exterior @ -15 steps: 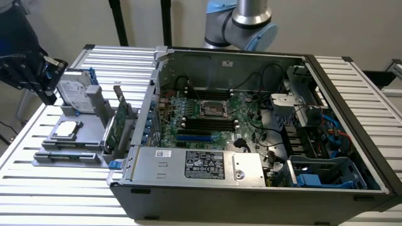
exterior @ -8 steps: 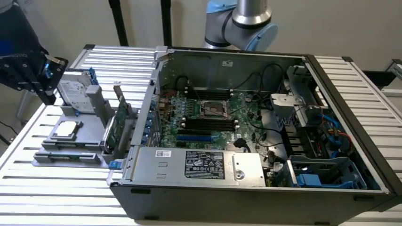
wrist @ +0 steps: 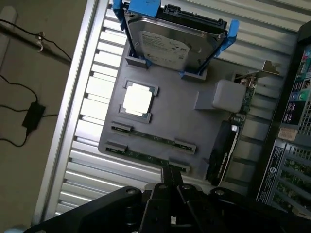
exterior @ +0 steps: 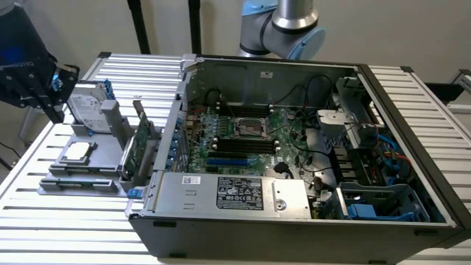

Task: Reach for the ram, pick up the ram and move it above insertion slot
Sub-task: 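Pick up the ram and move it above insertion slot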

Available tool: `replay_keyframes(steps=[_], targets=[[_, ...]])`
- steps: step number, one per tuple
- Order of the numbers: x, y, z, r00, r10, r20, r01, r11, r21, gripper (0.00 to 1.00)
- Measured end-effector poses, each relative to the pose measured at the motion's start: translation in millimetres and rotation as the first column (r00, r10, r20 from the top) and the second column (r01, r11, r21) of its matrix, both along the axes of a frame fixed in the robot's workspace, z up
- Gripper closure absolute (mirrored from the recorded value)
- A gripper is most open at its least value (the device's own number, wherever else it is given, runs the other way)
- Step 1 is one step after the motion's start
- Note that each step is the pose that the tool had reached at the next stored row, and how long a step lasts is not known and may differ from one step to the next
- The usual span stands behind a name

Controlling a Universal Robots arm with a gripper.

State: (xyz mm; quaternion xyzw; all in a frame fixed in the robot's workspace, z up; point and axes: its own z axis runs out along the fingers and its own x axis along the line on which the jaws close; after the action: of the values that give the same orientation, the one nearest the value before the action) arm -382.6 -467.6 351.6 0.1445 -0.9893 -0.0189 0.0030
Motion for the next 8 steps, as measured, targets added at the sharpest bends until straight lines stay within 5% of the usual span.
replay_keyframes(steps=[8], targets=[[0.0, 0.0, 0.0, 0.9895, 0.144, 0.0001, -0.144, 0.9895, 0.0000, 0.89]])
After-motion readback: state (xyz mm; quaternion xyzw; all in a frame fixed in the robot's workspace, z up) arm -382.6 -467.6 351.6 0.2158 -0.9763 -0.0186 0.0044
